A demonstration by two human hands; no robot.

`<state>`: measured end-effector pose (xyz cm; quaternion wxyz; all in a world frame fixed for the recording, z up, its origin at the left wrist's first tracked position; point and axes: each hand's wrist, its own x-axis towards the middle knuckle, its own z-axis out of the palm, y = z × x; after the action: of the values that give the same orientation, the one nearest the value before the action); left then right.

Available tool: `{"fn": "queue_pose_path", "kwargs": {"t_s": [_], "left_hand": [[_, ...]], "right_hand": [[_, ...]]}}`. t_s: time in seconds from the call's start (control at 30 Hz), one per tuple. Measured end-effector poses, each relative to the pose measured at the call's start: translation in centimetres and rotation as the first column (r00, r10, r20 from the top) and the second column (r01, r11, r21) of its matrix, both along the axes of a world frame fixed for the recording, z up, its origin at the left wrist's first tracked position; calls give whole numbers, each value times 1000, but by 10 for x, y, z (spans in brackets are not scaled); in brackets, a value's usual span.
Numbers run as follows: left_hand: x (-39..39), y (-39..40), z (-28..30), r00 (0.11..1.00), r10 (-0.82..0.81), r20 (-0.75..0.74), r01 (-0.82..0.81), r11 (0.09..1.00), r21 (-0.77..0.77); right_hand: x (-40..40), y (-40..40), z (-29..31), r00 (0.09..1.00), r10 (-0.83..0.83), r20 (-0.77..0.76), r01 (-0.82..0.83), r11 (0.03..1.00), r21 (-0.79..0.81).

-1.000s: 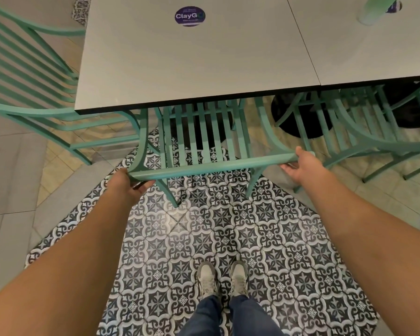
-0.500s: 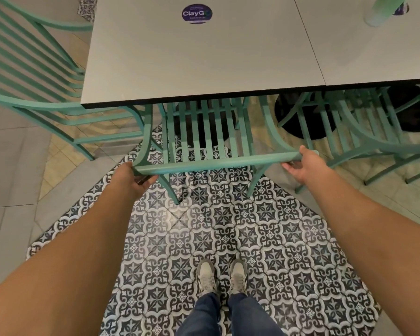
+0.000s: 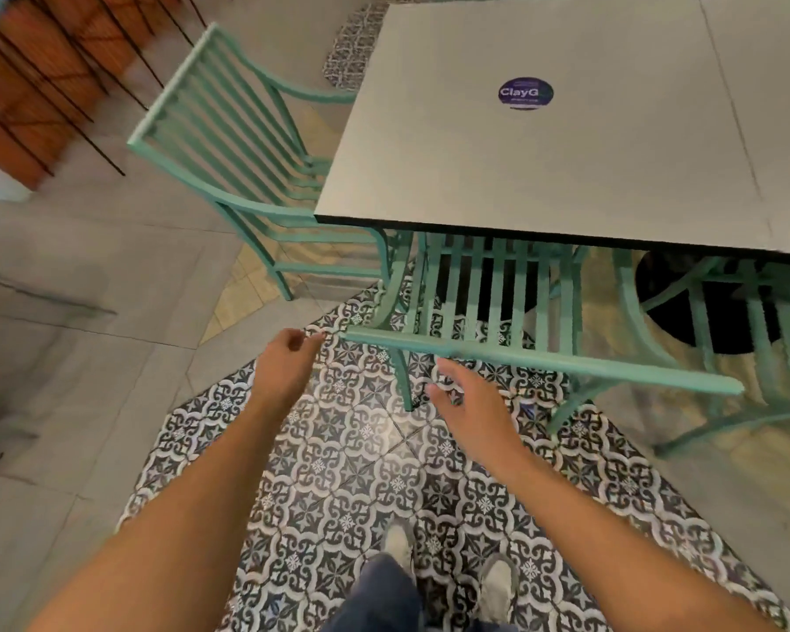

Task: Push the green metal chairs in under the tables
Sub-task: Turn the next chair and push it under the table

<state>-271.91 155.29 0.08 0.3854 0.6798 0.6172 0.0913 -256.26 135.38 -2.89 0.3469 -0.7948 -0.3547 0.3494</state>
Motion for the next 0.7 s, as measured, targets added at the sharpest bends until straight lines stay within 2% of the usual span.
{"fn": "queue_pose_path", "kwargs": {"t_s": [0.1, 0.23, 0.53, 0.7], "left_hand": [[-30, 38, 10, 999, -29, -24, 30, 997, 65], [-76, 104, 11, 1000, 0, 15, -2, 994, 108], [-200, 304, 31, 996, 93, -18, -90, 991, 95], [-207, 410, 50, 994, -20, -106, 40, 981, 190]], "right_hand": [[-24, 67, 28, 990, 102, 95, -109, 991, 74], [-44, 153, 31, 944, 229, 235, -237, 972, 4], [-134, 369, 31, 916, 275, 293, -263, 961, -83], [-139, 473, 45, 900, 289, 326, -289, 956, -52]]}}
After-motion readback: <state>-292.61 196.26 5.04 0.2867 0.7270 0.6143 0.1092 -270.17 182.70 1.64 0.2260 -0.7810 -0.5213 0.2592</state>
